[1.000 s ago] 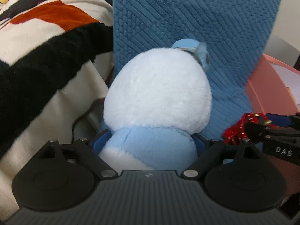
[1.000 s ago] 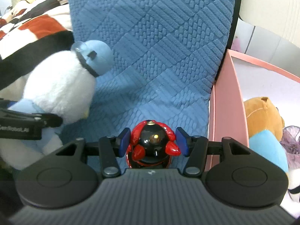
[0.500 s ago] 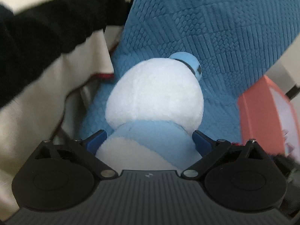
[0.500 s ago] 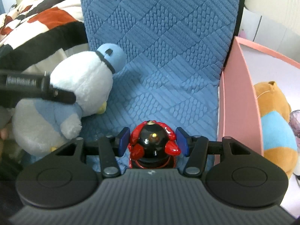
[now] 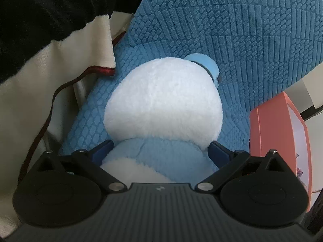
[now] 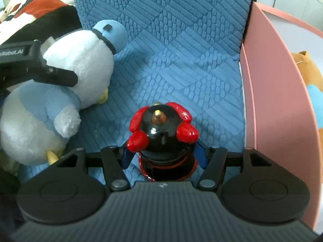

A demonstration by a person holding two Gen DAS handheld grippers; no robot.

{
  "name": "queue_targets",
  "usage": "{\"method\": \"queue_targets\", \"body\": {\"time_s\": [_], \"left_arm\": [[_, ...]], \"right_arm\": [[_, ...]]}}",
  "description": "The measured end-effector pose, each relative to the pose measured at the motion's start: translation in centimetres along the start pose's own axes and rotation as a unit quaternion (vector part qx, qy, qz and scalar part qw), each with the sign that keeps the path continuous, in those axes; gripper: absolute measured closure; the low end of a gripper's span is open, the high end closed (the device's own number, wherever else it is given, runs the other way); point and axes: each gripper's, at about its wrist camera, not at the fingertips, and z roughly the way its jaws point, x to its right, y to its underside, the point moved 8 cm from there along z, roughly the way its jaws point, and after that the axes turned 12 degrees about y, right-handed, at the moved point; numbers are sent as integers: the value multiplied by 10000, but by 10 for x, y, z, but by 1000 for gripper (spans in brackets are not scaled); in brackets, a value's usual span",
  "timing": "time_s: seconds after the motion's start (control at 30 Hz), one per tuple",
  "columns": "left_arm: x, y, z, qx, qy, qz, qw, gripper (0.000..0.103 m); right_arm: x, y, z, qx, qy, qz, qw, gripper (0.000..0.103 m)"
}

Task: Organize objects
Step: 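Lift the penguin with the left tool while the right tool carries the robot to the box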

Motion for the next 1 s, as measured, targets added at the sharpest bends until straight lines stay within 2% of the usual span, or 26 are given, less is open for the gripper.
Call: {"method": "queue_targets", "body": {"time_s": [0.1, 0.27, 0.37, 0.53, 0.77, 1.0], "left_arm": [[2, -1, -2, 58, -17, 74, 10000, 4], [3, 0, -11, 196, 117, 28, 9997, 17], [4, 1, -16, 241, 141, 42, 9996, 19], [7, 7, -24, 293, 158, 37, 9994, 21], [18, 16, -33, 282, 197, -50, 9994, 22], [31, 28, -41, 217, 329, -250, 9989, 23]], "right_arm": [[0, -1, -5, 93, 59, 4, 9999, 44], [2, -7, -14, 137, -60, 52, 9999, 44], [3, -11, -23, 174, -127, 52, 9998, 44], [10, -13, -40, 257, -123, -22, 9996, 44], [26, -9, -61, 110, -248, -50, 9996, 44], [42, -23, -94, 178, -381, -62, 9991, 44]]}}
